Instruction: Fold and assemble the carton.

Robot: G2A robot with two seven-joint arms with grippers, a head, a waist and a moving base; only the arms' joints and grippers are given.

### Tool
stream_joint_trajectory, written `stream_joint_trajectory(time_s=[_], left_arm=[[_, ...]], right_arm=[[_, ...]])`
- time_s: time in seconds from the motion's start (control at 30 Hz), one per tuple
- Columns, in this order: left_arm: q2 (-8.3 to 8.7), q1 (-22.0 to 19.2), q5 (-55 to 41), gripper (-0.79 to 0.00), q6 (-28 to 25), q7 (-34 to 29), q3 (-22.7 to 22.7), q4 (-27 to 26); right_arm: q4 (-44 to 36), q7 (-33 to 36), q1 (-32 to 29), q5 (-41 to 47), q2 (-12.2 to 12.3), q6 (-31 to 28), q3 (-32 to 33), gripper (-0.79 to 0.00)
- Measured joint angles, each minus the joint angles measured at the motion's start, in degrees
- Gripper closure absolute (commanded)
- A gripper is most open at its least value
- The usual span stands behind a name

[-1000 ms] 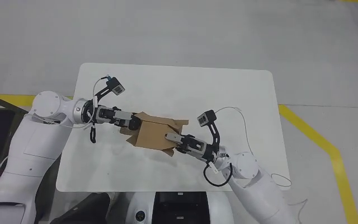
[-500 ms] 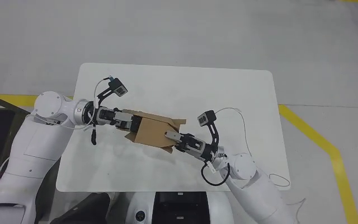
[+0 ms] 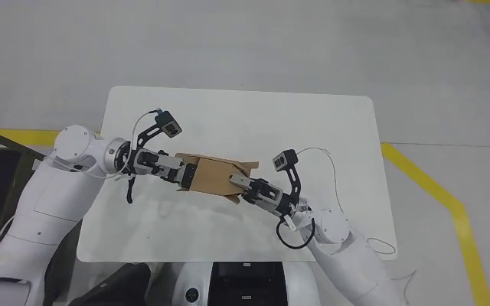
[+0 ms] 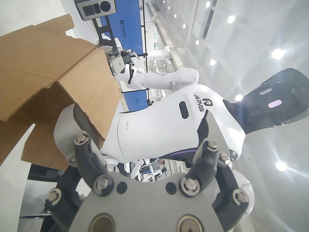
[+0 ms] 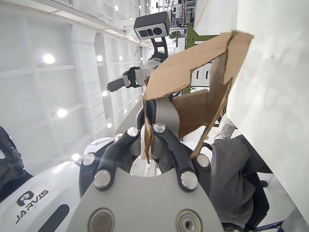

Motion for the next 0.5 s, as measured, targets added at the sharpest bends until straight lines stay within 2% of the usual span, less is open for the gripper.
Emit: stream_joint_trajectory(time_s=[0.5], left_arm=[[0.58,-1.0,-5.7,-0.785,-1.5,0.0,1.8,2.2]], right_arm=[[0.9,-0.2,0.4,0.1,-0.3,-1.1,-0.6,0.0]])
